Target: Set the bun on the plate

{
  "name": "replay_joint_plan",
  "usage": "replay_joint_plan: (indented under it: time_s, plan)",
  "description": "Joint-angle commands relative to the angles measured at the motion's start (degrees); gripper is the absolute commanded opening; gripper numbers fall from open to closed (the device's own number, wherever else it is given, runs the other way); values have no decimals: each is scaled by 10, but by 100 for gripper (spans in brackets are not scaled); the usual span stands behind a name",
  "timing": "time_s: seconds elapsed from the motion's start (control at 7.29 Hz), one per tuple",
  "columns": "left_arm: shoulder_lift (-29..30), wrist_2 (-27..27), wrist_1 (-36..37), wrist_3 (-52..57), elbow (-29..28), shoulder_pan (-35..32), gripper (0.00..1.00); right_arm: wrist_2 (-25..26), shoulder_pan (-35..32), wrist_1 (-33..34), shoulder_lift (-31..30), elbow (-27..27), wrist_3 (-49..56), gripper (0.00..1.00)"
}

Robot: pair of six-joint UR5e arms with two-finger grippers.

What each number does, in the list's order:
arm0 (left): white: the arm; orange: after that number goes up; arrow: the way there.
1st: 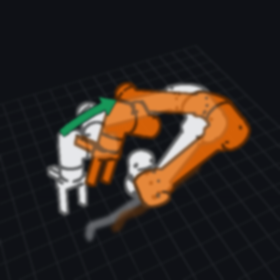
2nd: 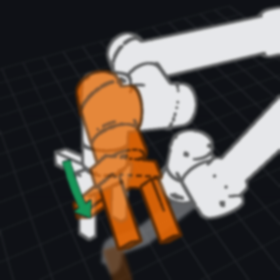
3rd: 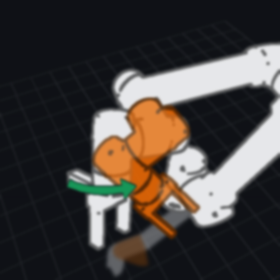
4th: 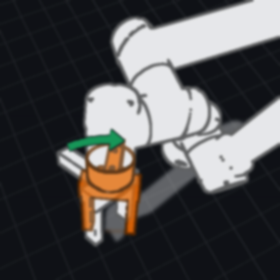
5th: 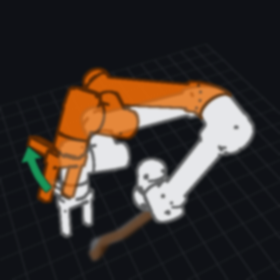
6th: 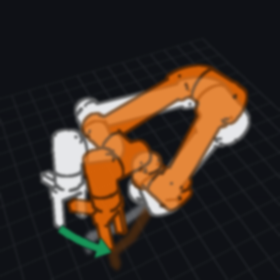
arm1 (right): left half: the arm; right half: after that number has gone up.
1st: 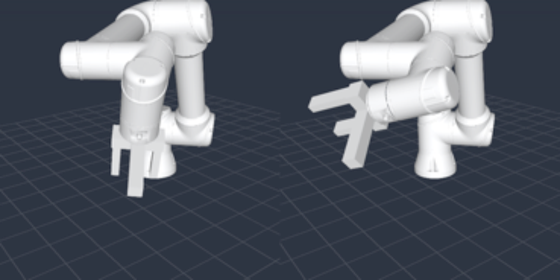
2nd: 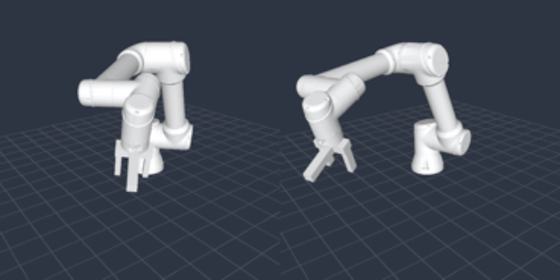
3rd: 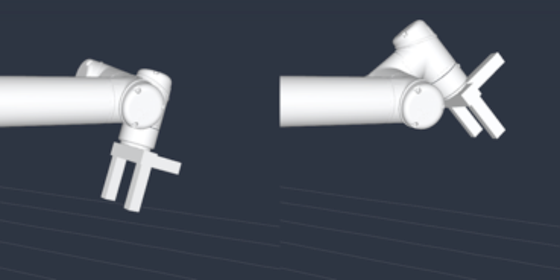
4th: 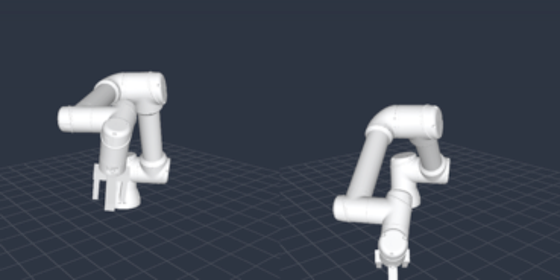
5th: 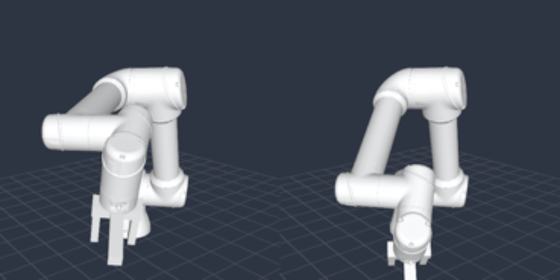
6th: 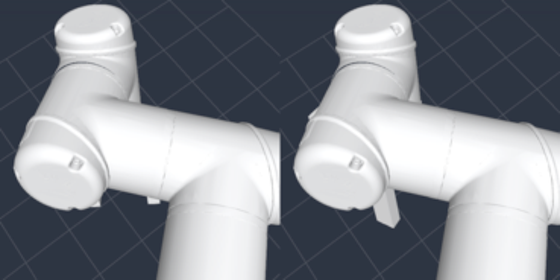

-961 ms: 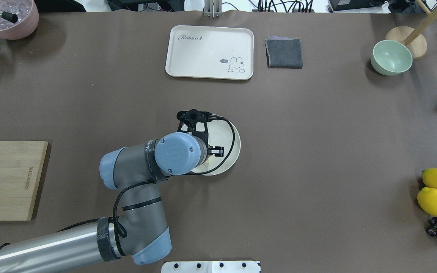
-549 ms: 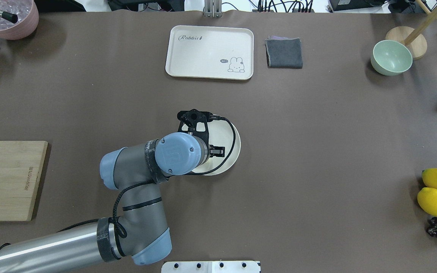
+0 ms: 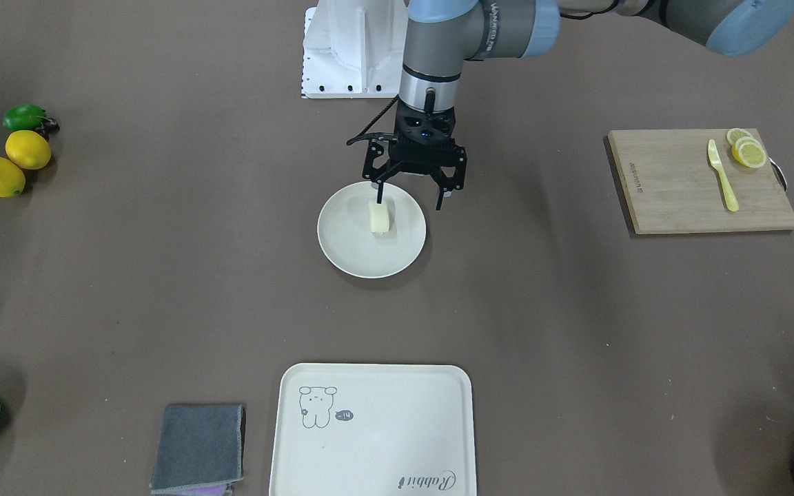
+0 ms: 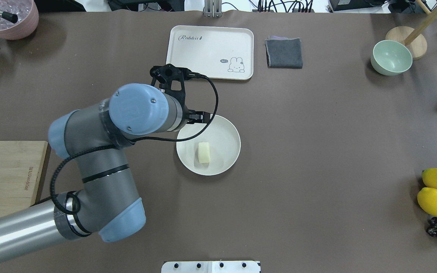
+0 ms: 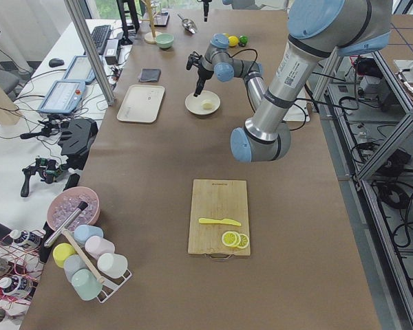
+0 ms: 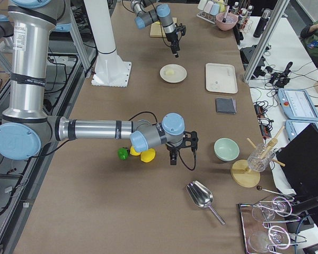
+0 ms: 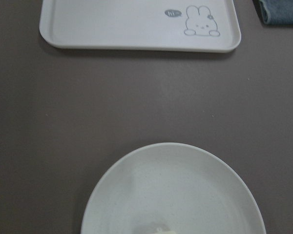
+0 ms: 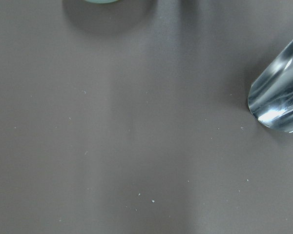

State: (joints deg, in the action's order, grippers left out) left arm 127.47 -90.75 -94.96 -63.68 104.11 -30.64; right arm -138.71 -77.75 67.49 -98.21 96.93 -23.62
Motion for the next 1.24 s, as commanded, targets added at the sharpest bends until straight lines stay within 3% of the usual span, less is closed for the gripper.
replay_joint_plan:
  time_s: [0.0, 0.27, 0.55, 0.82, 1.1]
  plan:
    - [-84, -11, -74, 101, 14, -97, 97, 1, -13, 2, -5, -8, 4, 100]
    - [-138, -5, -85, 174, -14, -136, 98, 3, -41, 19, -4, -26, 56, 100]
    - [-187, -27, -78, 176, -37, -193, 98, 6, -87, 138, 9, -25, 179, 100]
    - [-221, -162, -80, 181, -52, -310, 98, 6, -129, 255, 44, -5, 240, 100]
    - [-282, -304, -81, 361, -50, -432, 98, 6, -136, 300, 44, 26, 243, 100]
